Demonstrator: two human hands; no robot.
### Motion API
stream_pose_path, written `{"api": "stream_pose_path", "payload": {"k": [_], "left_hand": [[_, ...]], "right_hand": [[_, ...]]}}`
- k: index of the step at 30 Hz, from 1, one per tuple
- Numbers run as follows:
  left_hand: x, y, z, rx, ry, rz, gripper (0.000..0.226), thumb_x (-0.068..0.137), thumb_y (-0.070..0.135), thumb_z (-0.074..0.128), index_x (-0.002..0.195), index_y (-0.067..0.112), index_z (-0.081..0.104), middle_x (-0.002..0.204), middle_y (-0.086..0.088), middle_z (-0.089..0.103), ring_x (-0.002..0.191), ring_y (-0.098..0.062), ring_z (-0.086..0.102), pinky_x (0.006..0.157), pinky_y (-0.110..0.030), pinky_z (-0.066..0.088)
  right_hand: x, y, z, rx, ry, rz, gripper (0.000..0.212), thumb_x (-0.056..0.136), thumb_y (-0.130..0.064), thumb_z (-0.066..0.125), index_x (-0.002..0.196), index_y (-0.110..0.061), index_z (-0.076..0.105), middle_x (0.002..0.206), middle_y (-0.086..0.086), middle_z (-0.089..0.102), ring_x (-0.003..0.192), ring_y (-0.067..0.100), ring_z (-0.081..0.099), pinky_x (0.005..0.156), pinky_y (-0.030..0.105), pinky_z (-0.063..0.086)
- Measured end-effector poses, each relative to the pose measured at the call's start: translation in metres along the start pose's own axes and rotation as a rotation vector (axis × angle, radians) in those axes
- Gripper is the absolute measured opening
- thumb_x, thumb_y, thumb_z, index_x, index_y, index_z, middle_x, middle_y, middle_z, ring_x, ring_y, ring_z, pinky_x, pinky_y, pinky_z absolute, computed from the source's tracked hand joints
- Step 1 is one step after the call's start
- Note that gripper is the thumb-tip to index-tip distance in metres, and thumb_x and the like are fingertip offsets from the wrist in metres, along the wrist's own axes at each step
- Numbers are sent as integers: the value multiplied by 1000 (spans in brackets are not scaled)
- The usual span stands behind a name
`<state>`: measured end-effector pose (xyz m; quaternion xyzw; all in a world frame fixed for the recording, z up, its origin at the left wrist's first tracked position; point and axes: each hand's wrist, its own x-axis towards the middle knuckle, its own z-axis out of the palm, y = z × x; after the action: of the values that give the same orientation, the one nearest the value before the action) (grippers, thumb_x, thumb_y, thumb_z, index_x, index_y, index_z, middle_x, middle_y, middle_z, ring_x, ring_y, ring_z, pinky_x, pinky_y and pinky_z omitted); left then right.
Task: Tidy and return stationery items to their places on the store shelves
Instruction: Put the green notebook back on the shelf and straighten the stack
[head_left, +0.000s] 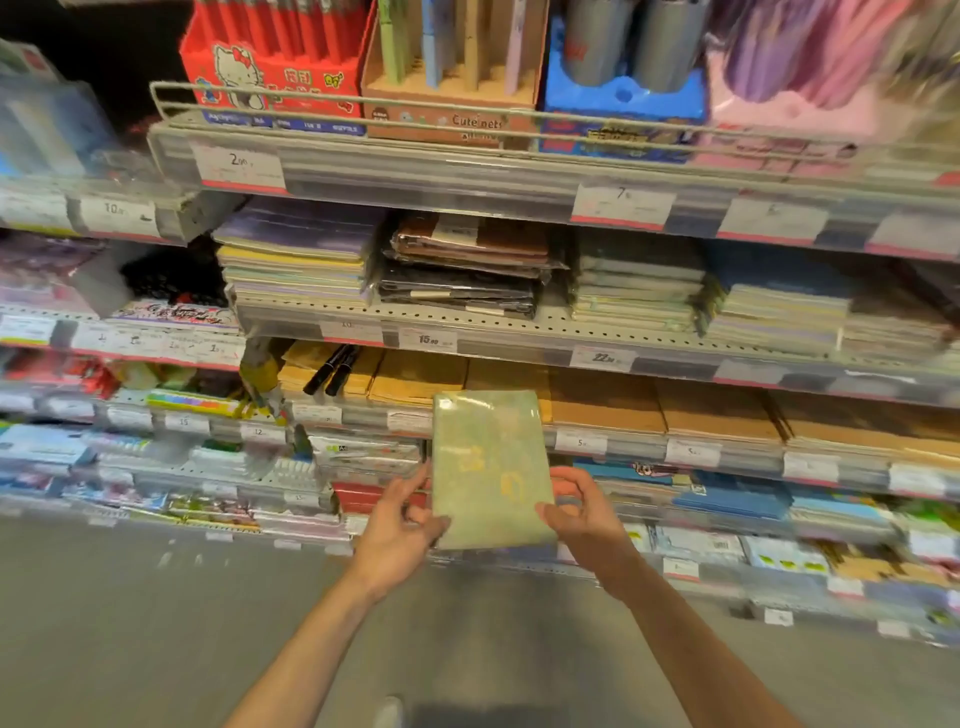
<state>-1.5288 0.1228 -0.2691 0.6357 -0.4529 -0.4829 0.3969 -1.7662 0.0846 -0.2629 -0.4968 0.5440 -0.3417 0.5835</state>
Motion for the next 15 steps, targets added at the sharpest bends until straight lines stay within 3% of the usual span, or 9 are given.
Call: {"api": "stream_pose_path", "payload": {"k": [3,7,10,13,15], "left_hand": [[-25,6,21,-3,23,28,74,84,-5,69,146,23,41,84,-6,57,68,-13,60,61,0,42],[-49,29,37,23,40,98,70,82,0,72,141,27,47,105,-7,64,69,-6,64,64,-16,52],[-56,54,44,24,46,164,69,83,1,72,140,30,46,87,-6,69,75,-15,67,66,-21,56],[-57,83,48,4,30,239,68,84,5,72,140,35,46,111,0,61,85,-20,63,67,-22,57],[-54,102,49,17,9,302,68,84,9,73,138,41,46,115,-1,58,87,-17,63,69,-25,58]], "right_hand": [[-23,4,-24,-82,-35,-29,42,92,-10,67,129,-18,48,118,6,60,95,16,70,80,30,59],[-45,-4,-47,-126,7,-85,36,95,-14,65,123,-29,48,117,-5,62,90,9,71,75,23,58],[-54,-24,-62,-140,62,-143,39,93,-16,68,122,-33,49,118,-7,61,94,12,71,79,30,58],[-63,-47,-77,-131,103,-222,42,91,-17,70,123,-36,50,119,-5,61,94,13,70,82,34,60],[-69,-64,-86,-134,135,-261,42,91,-17,69,123,-35,49,118,-6,61,94,14,69,82,32,60]]}}
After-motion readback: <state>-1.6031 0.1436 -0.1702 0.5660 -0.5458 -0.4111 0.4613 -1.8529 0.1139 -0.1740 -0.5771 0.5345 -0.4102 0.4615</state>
